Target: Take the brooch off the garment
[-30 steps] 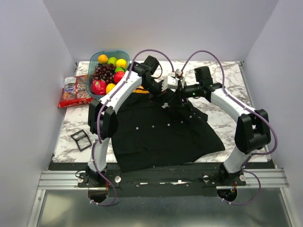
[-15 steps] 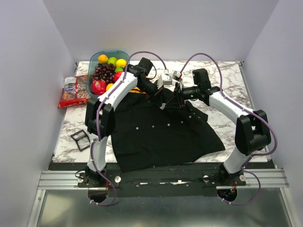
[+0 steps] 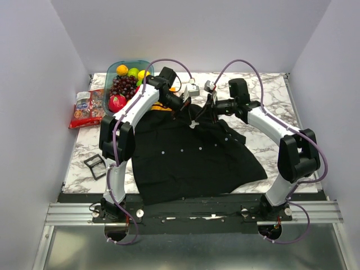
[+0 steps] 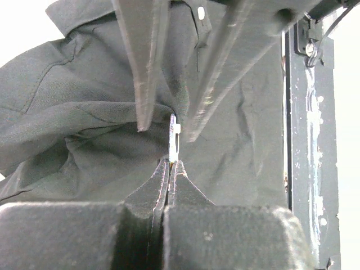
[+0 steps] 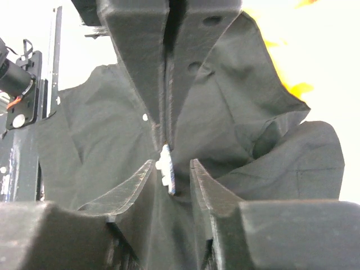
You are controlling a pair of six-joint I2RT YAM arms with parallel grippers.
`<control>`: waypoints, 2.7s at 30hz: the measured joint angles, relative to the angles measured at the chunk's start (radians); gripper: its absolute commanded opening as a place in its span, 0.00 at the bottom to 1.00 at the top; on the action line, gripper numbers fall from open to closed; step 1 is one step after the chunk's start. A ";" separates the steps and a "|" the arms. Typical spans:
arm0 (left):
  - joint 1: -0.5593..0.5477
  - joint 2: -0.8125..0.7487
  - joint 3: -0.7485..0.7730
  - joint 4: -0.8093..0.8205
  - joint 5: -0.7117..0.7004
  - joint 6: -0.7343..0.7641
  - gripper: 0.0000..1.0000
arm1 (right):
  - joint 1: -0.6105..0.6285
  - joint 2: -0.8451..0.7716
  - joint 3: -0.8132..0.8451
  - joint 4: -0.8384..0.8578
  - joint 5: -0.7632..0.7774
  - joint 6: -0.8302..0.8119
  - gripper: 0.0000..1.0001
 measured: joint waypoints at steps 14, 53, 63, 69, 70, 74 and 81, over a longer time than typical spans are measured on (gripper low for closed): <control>0.003 0.000 0.000 -0.001 0.013 0.000 0.00 | 0.006 0.061 0.042 -0.073 -0.031 -0.043 0.22; -0.008 -0.399 -0.868 1.379 -0.164 -0.851 0.58 | -0.002 0.148 0.074 -0.082 -0.065 0.262 0.01; -0.007 -0.397 -0.868 1.382 -0.130 -0.850 0.52 | -0.009 0.164 0.085 -0.066 -0.065 0.282 0.00; -0.007 -0.389 -0.862 1.332 -0.092 -0.777 0.43 | -0.010 0.166 0.087 -0.064 -0.065 0.283 0.01; -0.006 -0.386 -0.853 1.314 -0.089 -0.756 0.42 | -0.010 0.166 0.087 -0.064 -0.065 0.283 0.01; -0.005 -0.374 -0.820 1.260 -0.083 -0.685 0.34 | -0.010 0.166 0.092 -0.072 -0.065 0.267 0.01; -0.003 -0.345 -0.782 1.231 -0.074 -0.628 0.26 | -0.010 0.166 0.135 -0.141 -0.062 0.186 0.01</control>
